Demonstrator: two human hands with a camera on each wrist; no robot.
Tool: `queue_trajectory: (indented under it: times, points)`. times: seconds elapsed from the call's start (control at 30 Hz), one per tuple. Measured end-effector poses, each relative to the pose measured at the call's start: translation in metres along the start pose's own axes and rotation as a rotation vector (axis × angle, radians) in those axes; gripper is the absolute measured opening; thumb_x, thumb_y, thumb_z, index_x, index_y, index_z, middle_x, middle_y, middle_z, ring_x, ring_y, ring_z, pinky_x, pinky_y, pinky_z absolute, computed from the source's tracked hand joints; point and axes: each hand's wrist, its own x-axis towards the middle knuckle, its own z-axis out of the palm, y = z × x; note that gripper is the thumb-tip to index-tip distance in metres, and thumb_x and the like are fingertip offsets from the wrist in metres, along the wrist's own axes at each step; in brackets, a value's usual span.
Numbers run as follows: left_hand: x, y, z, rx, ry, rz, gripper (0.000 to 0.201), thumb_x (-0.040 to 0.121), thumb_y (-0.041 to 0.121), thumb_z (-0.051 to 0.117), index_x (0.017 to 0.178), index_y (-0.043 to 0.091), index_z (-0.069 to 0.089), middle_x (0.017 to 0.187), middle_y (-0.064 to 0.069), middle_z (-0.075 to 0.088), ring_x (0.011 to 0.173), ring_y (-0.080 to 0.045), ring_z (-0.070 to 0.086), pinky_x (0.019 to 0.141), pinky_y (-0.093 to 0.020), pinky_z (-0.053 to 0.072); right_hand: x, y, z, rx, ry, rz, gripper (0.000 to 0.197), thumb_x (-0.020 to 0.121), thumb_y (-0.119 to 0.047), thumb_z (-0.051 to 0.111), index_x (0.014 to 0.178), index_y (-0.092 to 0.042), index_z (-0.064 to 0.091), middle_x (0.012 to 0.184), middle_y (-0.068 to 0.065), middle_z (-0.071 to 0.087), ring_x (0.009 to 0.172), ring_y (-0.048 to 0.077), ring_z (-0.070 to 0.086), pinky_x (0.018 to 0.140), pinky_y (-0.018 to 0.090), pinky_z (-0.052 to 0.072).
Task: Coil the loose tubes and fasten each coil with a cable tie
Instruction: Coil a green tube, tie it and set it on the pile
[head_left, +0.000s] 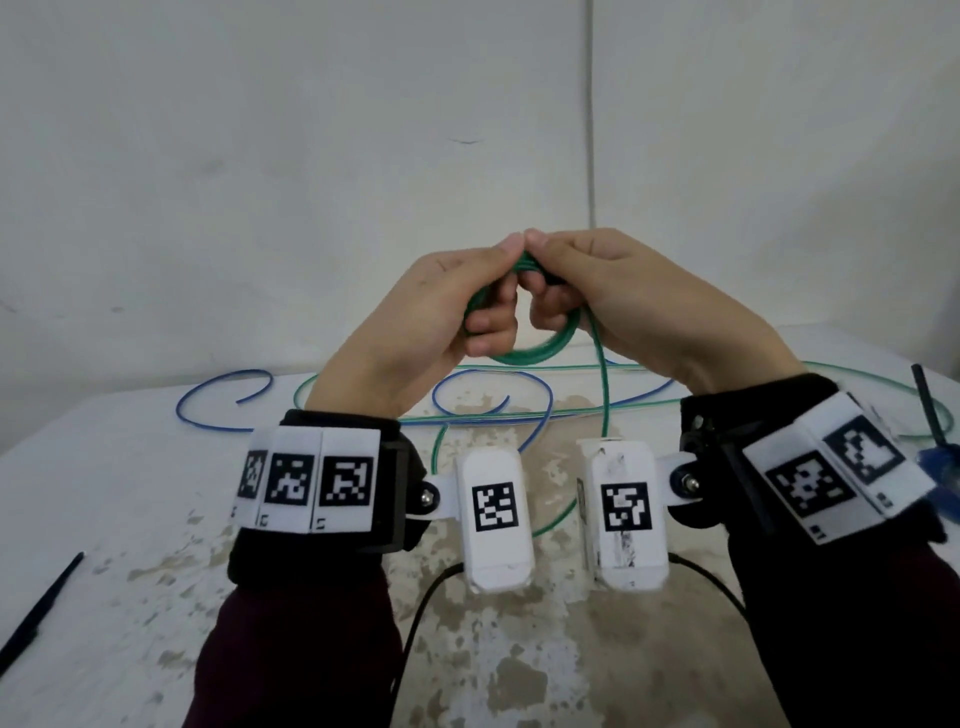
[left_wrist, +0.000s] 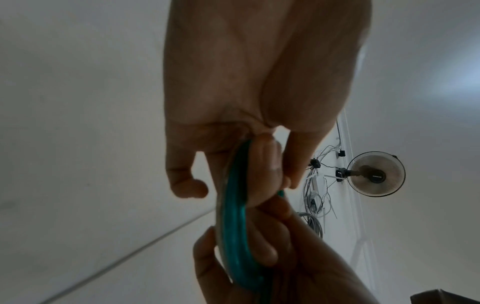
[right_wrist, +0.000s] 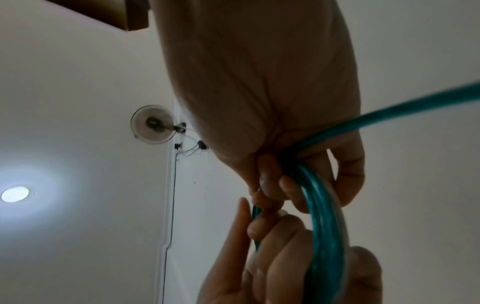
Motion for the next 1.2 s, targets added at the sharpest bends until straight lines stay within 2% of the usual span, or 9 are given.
queue_trajectory:
  times: [0.1,0.2,0.37,0.53,0.7,0.87,1.03,1.1,1.2]
  points:
    - [0.0009,0.0012,-0.0036,0.064,0.113,0.095,0.039,0.103,0.022,0.035,0.066,0.011,0.038,0.055,0.003,0.028,0.046,-0.009,0.017,0.043,-0.015,0.020,0.0025,-0.0004,0.0080,0.084,0.027,-0.003,0.038,0.103,-0.026,0.034,0.076,-0.011,0.055,0.058,-0.001,0.042,0.054,0.009,0.045,0.070,0.025,0.044]
    - [0.0045,0.0030,-0.0043,-0.110,0.232,0.128,0.040,0.103,0.024,0.035,0.065,0.012,0.037,0.051,0.005,0.021,0.043,-0.008,0.016,0.040,-0.015,0.021,0.0049,-0.0010,0.0098,0.211,0.047,0.017,0.038,0.104,-0.023,0.031,0.080,-0.011,0.057,0.057,-0.003,0.052,0.062,0.012,0.053,0.074,0.024,0.049]
    - [0.0013,0.0011,-0.0030,0.000,0.032,-0.015,0.039,0.102,0.026,0.035,0.067,0.010,0.040,0.050,0.003,0.033,0.039,-0.009,0.029,0.047,-0.019,0.026,0.0022,0.0000,0.0045,0.085,0.046,0.006,0.035,0.103,-0.023,0.035,0.077,-0.009,0.052,0.050,-0.008,0.035,0.050,0.008,0.040,0.063,0.020,0.040]
    - [0.0014,0.0016,-0.0017,0.029,0.118,0.113,0.036,0.103,0.023,0.033,0.069,0.011,0.038,0.056,0.001,0.029,0.040,-0.008,0.028,0.046,-0.017,0.026,0.0017,-0.0061,0.0052,0.111,0.094,0.028,0.036,0.102,-0.027,0.037,0.076,-0.012,0.057,0.051,-0.005,0.046,0.057,0.012,0.051,0.070,0.022,0.049]
    - [-0.0012,0.0036,-0.0018,-0.012,-0.054,-0.038,0.037,0.102,0.023,0.032,0.068,0.010,0.040,0.041,0.005,0.032,0.043,-0.018,0.053,0.057,-0.021,0.046,-0.0010,-0.0068,0.0054,0.024,0.078,0.038,0.036,0.103,-0.025,0.036,0.073,-0.011,0.050,0.046,-0.009,0.033,0.048,0.010,0.036,0.057,0.019,0.041]
    - [0.0020,0.0050,-0.0039,-0.094,0.087,0.045,0.037,0.103,0.023,0.030,0.070,0.011,0.039,0.045,0.006,0.031,0.045,-0.016,0.047,0.059,-0.022,0.044,0.0020,-0.0078,0.0060,0.201,0.092,0.094,0.037,0.103,-0.022,0.032,0.077,-0.011,0.056,0.056,-0.001,0.046,0.063,0.019,0.051,0.067,0.025,0.050]
    - [0.0013,0.0042,-0.0013,-0.063,-0.030,-0.113,0.038,0.102,0.026,0.031,0.070,0.010,0.044,0.044,0.001,0.041,0.060,-0.024,0.067,0.068,-0.023,0.051,-0.0011,-0.0071,0.0045,0.062,0.131,0.100,0.037,0.100,-0.019,0.035,0.065,-0.011,0.047,0.046,-0.006,0.032,0.044,0.013,0.033,0.052,0.023,0.030]
    - [0.0010,0.0021,-0.0002,-0.025,0.004,-0.083,0.036,0.102,0.023,0.033,0.071,0.009,0.044,0.046,0.004,0.039,0.052,-0.017,0.060,0.067,-0.022,0.046,0.0006,-0.0065,0.0077,0.016,0.155,0.103,0.038,0.099,-0.019,0.035,0.064,-0.010,0.047,0.042,-0.006,0.031,0.045,0.014,0.032,0.051,0.023,0.034]
    - [0.0024,0.0002,-0.0012,-0.105,0.099,-0.019,0.033,0.103,0.022,0.034,0.074,0.008,0.044,0.048,0.009,0.035,0.043,-0.007,0.033,0.061,-0.022,0.027,0.0017,-0.0088,0.0094,0.112,0.164,0.122,0.038,0.099,-0.020,0.034,0.070,-0.010,0.055,0.047,-0.003,0.039,0.050,0.016,0.041,0.059,0.024,0.047]
